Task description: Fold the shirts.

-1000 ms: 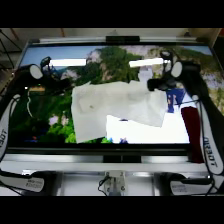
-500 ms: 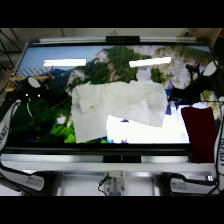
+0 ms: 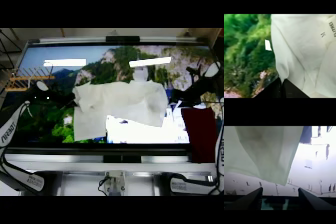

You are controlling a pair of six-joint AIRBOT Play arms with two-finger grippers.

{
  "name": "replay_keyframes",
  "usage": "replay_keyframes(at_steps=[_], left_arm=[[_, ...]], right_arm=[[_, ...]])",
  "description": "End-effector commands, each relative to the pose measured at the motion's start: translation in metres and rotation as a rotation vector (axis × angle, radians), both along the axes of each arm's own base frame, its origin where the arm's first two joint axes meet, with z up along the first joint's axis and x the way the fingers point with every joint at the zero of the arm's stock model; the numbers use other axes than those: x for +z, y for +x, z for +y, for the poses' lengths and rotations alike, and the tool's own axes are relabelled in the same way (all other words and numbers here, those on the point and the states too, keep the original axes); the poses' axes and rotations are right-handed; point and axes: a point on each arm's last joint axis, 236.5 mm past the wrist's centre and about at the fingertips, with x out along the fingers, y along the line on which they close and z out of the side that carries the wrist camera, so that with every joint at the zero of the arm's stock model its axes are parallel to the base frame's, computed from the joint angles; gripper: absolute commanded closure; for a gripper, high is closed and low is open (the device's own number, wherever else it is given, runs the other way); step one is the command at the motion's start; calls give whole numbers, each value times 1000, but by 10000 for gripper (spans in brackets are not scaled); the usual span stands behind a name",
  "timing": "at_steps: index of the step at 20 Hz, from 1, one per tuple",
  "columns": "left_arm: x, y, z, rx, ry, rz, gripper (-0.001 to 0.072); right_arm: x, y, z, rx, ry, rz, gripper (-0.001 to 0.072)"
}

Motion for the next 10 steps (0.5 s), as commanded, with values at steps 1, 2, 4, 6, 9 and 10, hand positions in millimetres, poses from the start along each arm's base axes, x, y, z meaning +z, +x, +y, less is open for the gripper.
replay_keyframes(at_steps=[1,2,4,6,9,10], left_arm=[[10,8,0,-19,2,-52,682],[16,8,-1,-38,4,-67,682],[25,5,-2,-70,3,-79,682],[33,0,-4,-86,-1,-79,682],[42,-1,-5,-99,-3,-92,682],[44,-1,-5,-99,-3,-95,682]], right_arm=[[-28,-29,10,4,35,63,161],[-43,-39,16,-12,54,70,160],[-73,-54,31,-47,107,73,125],[-96,-63,39,-74,134,77,125],[-108,-64,37,-93,124,61,125],[-108,-61,38,-100,128,51,125]])
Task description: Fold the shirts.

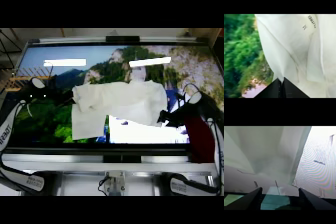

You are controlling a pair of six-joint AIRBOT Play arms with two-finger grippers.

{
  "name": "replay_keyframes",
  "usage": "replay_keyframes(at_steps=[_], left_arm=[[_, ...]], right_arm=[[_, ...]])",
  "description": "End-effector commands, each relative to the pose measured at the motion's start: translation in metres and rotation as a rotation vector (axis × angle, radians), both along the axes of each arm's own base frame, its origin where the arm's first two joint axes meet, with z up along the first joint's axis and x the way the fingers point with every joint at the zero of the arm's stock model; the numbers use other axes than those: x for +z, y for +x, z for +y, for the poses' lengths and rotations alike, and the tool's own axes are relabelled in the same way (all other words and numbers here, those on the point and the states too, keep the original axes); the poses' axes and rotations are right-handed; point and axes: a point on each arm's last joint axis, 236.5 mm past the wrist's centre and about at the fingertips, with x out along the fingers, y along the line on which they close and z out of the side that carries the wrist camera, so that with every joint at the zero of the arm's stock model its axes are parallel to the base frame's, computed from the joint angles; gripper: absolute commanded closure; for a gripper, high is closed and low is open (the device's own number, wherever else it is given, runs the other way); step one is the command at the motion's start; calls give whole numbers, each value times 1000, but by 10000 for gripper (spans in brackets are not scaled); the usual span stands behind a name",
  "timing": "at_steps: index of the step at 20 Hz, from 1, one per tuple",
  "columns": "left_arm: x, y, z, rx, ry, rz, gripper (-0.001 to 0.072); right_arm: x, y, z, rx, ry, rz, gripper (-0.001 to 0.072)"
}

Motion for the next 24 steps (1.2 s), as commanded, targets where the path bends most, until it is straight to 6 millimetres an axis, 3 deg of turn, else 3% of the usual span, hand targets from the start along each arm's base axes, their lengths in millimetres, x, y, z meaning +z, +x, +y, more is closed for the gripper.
replay_keyframes(at_steps=[1,9,10,11,12,15,17,19,21,22,23,24], left_arm=[[9,-3,-2,-18,-4,-10,682],[9,-8,-3,-31,-10,12,682],[9,-9,-3,-32,-10,14,682],[9,-9,-3,-32,-11,14,682],[9,-10,-4,-33,-11,16,682],[9,-10,-4,-36,-12,18,682],[14,-11,-4,-43,-11,7,683],[32,-9,-4,-70,-3,-49,684],[72,-4,-3,-101,11,-164,685],[107,1,-4,-119,21,-254,684],[150,5,-4,-133,33,-364,684],[208,7,-4,-133,45,-503,684]], right_arm=[[-13,5,4,-46,14,-41,125],[-32,3,8,-121,27,-10,131],[-33,6,9,-131,28,-22,189],[-34,11,7,-141,23,-41,378],[-34,15,6,-163,18,-52,522],[-32,20,6,-185,21,-67,657],[-22,23,5,-169,19,-102,659],[5,31,4,-128,10,-196,658],[54,45,2,-69,-13,-352,658],[89,55,0,-43,-29,-456,659],[138,67,-2,-18,-53,-590,659],[191,76,-4,-1,-82,-732,658]])
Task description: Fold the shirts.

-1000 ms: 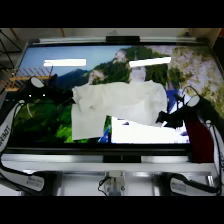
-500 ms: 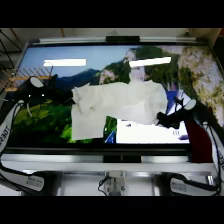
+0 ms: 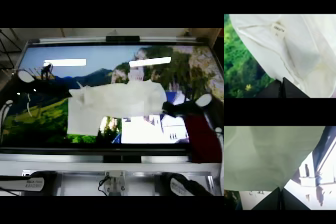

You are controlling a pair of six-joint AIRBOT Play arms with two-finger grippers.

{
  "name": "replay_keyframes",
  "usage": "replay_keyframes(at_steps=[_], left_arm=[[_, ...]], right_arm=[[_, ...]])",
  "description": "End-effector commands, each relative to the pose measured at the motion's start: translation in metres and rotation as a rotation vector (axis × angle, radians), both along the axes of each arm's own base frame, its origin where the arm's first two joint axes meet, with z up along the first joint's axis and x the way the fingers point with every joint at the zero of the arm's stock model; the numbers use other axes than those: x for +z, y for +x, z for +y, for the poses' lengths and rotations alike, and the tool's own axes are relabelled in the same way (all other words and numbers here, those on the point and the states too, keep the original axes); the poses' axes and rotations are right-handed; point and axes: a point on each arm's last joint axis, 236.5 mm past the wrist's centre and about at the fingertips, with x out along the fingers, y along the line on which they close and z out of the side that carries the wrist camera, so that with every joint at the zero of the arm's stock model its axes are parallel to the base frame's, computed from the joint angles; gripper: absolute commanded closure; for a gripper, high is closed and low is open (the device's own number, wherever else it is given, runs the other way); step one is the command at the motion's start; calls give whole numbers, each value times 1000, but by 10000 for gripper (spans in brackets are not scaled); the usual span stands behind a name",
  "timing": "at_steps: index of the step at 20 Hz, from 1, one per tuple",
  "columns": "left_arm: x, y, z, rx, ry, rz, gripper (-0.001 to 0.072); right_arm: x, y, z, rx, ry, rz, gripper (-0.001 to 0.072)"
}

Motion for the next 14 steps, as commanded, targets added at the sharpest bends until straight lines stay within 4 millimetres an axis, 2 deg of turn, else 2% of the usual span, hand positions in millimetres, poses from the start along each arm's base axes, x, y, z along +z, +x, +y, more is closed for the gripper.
replay_keyframes(at_steps=[1,2,3,4,5,6,7,8,10,12,14], left_arm=[[161,1,1,-23,24,-403,684],[240,-9,3,-2,25,-595,684],[317,-28,8,31,23,-793,684],[396,-58,16,79,19,-1007,684],[459,-94,26,135,16,-1181,684],[511,-134,37,198,8,-1331,684],[545,-172,44,242,-2,-1438,685],[569,-207,48,269,-11,-1523,685],[587,-257,46,268,-19,-1604,684],[584,-286,41,240,-4,-1606,684],[571,-297,38,212,37,-1567,685]], right_arm=[[169,19,-8,53,-135,-452,658],[237,16,-14,36,-200,-618,658],[310,2,-23,6,-286,-796,658],[372,-20,-32,-30,-371,-946,658],[424,-47,-40,-71,-447,-1069,658],[468,-77,-46,-116,-508,-1171,658],[498,-106,-48,-147,-556,-1248,658],[518,-129,-49,-167,-585,-1301,658],[540,-164,-44,-184,-600,-1377,658],[544,-184,-40,-188,-604,-1398,658],[533,-188,-42,-183,-616,-1349,658]])
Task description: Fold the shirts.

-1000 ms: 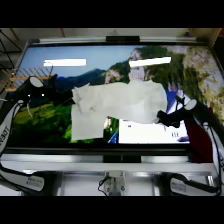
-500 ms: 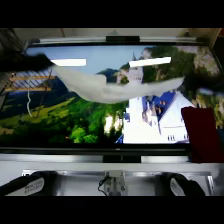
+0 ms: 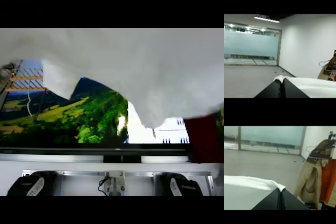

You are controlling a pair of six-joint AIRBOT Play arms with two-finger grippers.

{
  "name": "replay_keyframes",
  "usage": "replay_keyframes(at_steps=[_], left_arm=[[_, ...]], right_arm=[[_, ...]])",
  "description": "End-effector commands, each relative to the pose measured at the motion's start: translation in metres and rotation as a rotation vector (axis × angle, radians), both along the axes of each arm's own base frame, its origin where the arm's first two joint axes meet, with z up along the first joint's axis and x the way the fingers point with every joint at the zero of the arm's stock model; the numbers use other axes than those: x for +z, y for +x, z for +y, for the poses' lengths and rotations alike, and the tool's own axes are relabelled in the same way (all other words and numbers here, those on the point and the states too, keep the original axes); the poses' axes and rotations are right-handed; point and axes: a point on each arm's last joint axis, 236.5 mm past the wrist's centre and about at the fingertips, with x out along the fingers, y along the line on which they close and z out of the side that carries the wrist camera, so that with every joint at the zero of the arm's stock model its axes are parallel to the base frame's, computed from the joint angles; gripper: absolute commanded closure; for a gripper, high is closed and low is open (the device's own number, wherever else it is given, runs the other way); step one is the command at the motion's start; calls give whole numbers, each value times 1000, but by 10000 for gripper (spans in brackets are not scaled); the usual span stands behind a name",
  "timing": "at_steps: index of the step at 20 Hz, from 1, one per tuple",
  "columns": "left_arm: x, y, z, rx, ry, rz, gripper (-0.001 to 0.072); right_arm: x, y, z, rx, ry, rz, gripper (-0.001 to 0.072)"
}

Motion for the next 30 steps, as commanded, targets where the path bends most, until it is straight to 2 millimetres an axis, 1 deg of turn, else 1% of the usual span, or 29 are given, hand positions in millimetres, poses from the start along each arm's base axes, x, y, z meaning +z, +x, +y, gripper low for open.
replay_keyframes(at_steps=[1,3,4,5,7,8,9,10,11,12,13,14,15,16,17,19,21,22,23,25,26,28,30], left_arm=[[-6,-44,-1,25,54,6,685],[-28,-35,3,51,82,103,685],[-40,-27,7,71,86,159,684],[-56,-17,14,100,98,225,684],[-90,6,24,143,136,358,685],[-110,21,29,162,151,427,684],[-131,38,33,172,160,495,684],[-151,55,35,170,165,558,683],[-177,75,35,163,169,634,683],[-205,94,36,156,173,712,683],[-240,116,37,147,178,806,683],[-276,135,38,138,183,900,683],[-316,153,38,127,188,1004,683],[-355,170,39,120,190,1095,683],[-385,188,40,117,186,1154,683],[-432,230,44,125,175,1205,683],[-469,273,45,131,139,1214,682],[-487,293,44,127,108,1212,682],[-504,310,42,123,73,1210,682],[-532,341,43,134,8,1185,682],[-545,355,47,154,-8,1164,682],[-566,377,55,191,-26,1125,682],[-587,391,55,208,-32,1109,682]], right_arm=[[-3,-29,-3,-39,-18,23,658],[-28,-22,-6,-47,-14,135,658],[-43,-18,-9,-53,-16,197,658],[-61,-12,-12,-63,-20,279,658],[-106,6,-20,-76,-34,480,658],[-132,17,-22,-67,-56,601,658],[-154,31,-24,-55,-66,701,658],[-170,51,-25,-40,-50,761,658],[-184,72,-26,-25,-41,809,658],[-204,95,-25,3,-25,876,658],[-227,117,-25,24,-9,946,658],[-254,141,-23,55,14,1023,658],[-281,163,-21,83,36,1091,658],[-312,188,-18,115,65,1155,658],[-341,211,-17,132,93,1204,658],[-401,260,-13,135,144,1256,658],[-444,297,2,154,142,1260,658],[-462,315,13,168,129,1246,658],[-475,331,21,174,117,1223,658],[-495,361,34,154,134,1155,657],[-502,372,37,143,154,1126,658],[-517,388,38,121,222,1092,658],[-537,393,37,105,257,1103,658]])
